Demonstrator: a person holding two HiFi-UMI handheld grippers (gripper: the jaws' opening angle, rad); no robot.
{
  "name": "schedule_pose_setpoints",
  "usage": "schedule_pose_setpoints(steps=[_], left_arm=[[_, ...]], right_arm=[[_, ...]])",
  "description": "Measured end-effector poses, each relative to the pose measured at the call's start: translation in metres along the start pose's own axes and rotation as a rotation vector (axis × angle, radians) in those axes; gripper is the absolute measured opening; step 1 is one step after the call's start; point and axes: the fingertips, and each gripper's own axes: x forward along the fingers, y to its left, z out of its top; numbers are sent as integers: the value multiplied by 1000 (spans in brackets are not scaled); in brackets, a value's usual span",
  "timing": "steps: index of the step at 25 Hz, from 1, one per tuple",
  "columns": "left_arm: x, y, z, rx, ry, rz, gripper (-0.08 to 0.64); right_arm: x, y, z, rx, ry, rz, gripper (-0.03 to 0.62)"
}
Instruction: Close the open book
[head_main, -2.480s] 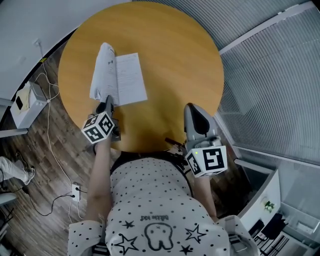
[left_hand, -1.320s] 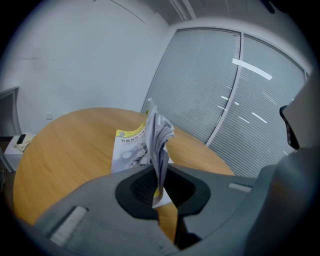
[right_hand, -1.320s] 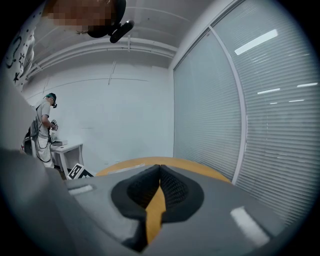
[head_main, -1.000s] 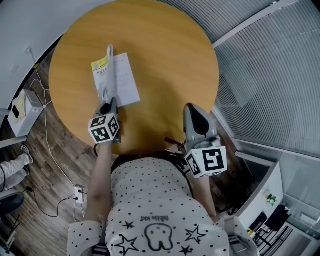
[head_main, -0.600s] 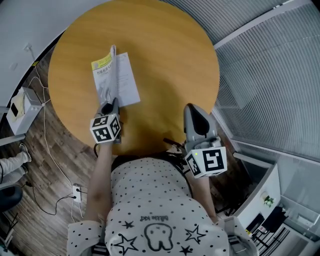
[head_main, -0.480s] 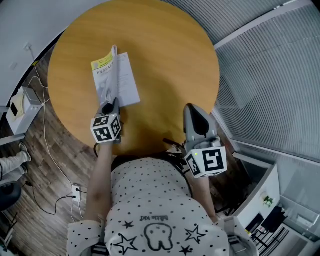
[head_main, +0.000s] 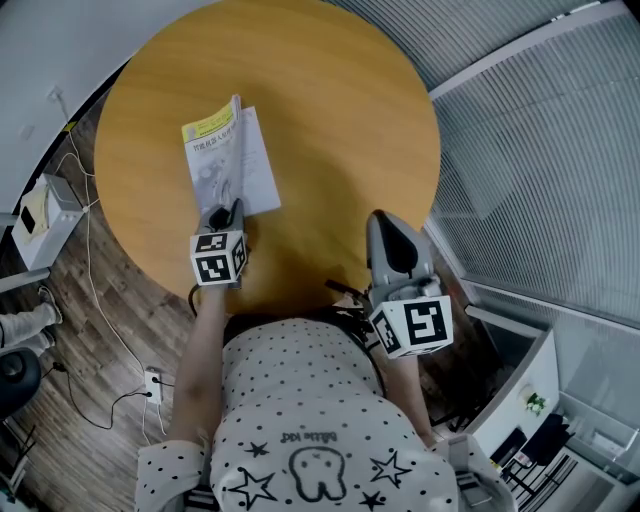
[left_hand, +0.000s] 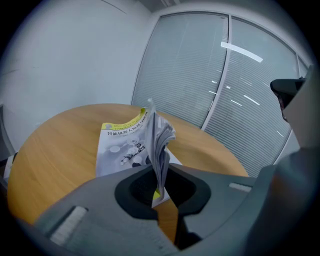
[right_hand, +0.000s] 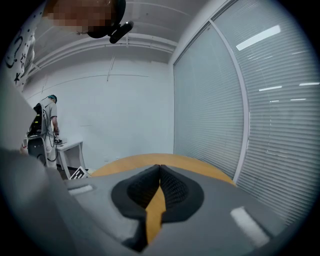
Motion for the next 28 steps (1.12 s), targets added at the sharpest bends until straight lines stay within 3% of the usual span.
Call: schedule_pose_setpoints(steps=[5,11,21,28], left_arm=[[5,-4,-2,41,23,5,41],[12,-7,-5,175,77,37,56],[26,-21,-12,236,120,-8,114],[36,-33,-23,290,143,-89,250]], right_arm=[[1,-3,-1,3,5,1,5],[4,-3,-3,4,11,0,5],[3,-4,-4,4,18,-7,5],[4,-6,-5,5,23,-19,5]])
